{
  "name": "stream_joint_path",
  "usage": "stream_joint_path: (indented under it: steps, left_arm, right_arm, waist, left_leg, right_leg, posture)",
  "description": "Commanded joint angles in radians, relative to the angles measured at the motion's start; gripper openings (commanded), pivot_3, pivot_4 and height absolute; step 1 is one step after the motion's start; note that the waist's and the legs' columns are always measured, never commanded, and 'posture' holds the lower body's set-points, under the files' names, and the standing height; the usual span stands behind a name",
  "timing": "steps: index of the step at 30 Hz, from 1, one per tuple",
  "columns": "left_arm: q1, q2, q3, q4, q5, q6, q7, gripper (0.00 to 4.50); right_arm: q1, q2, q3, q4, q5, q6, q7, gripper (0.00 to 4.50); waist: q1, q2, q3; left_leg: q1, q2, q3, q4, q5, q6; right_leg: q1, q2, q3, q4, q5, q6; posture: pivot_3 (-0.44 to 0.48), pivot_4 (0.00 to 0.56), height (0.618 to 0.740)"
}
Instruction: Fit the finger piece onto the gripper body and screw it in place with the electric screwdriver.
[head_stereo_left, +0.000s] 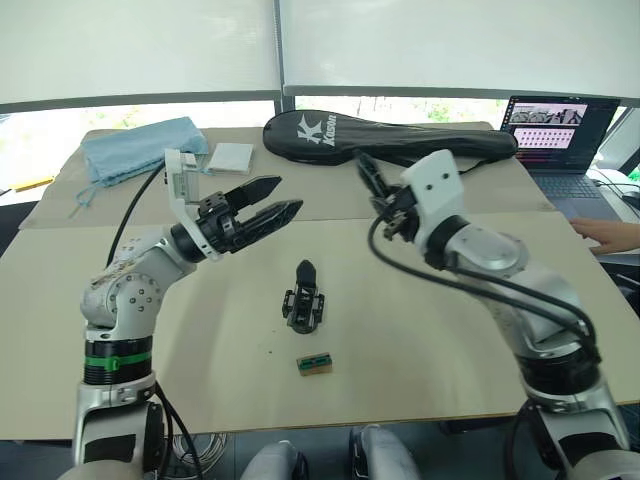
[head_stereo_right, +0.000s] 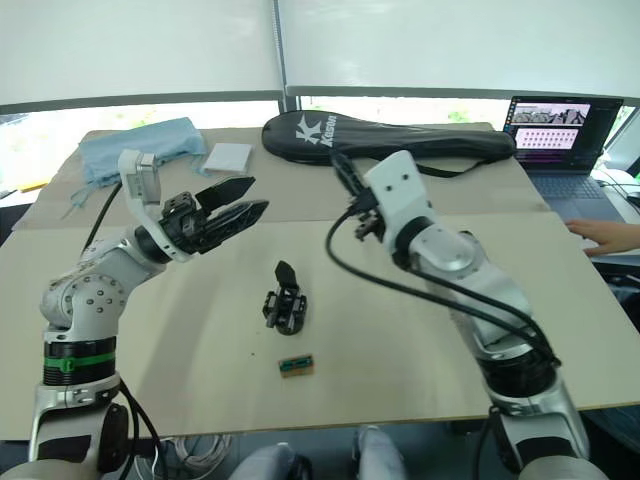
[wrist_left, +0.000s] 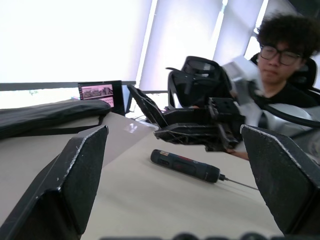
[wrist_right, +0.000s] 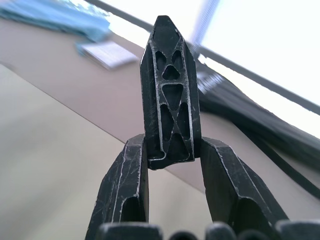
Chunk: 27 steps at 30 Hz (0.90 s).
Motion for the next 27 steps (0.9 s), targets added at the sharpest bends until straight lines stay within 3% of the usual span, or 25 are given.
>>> stream_joint_path:
  steps: [1,8,17,21,27]
  left_arm:
    - [-0.060,-0.092,0.059,-0.021,-0.102,0.024,0.154,4.50]
    - [-0.053,-0.179,0.062,-0.035,-0.167,0.059,0.278,4.50]
    - [-0.058,-0.236,0.054,-0.040,-0.205,0.034,0.330,4.50]
    - [-0.058,-0.245,0.065,-0.047,-0.207,0.013,0.323,2.48]
    - [-0.057,-0.242,0.070,-0.053,-0.228,0.005,0.330,0.00]
  right_arm:
    - [-0.038,0.008,0.027,-0.027,-0.082,-0.089,0.042,1.10]
    - [-0.021,0.055,0.059,-0.062,-0.146,-0.149,0.106,1.10]
    - [-0.002,0.089,0.067,-0.077,-0.197,-0.128,0.155,1.10]
    - [0.003,0.093,0.057,-0.069,-0.219,-0.131,0.168,1.10]
    - [0.005,0.093,0.048,-0.057,-0.241,-0.146,0.187,1.10]
  waist:
    - [0.008,-0.001,0.001]
    - [0.007,-0.004,0.001]
    - [0.001,-0.004,0.001]
    - [-0.001,-0.004,0.001]
    - [-0.002,-0.004,0.001]
  left_leg:
    - [0.000,-0.001,0.000,0.000,0.000,0.000]
    - [0.000,-0.001,0.000,0.001,0.000,0.000]
    - [0.000,0.000,0.000,0.001,0.000,-0.001]
    - [0.000,-0.001,0.000,0.001,0.000,-0.001]
    - [0.001,-0.001,0.000,0.001,0.001,-0.001]
  right_leg:
    - [0.000,0.000,0.000,0.000,0.000,0.000]
    - [0.000,0.001,-0.001,0.000,0.000,0.000]
    - [0.001,0.002,-0.001,0.000,0.000,0.000]
    - [0.001,0.002,-0.001,0.000,0.000,0.000]
    - [0.001,0.002,-0.001,0.000,0.000,0.000]
  posture:
    - [0.000,0.150,0.740]
    - [0.000,0.150,0.740]
    - [0.000,0.150,0.740]
    - [0.000,0.150,0.740]
    - [0.000,0.150,0.740]
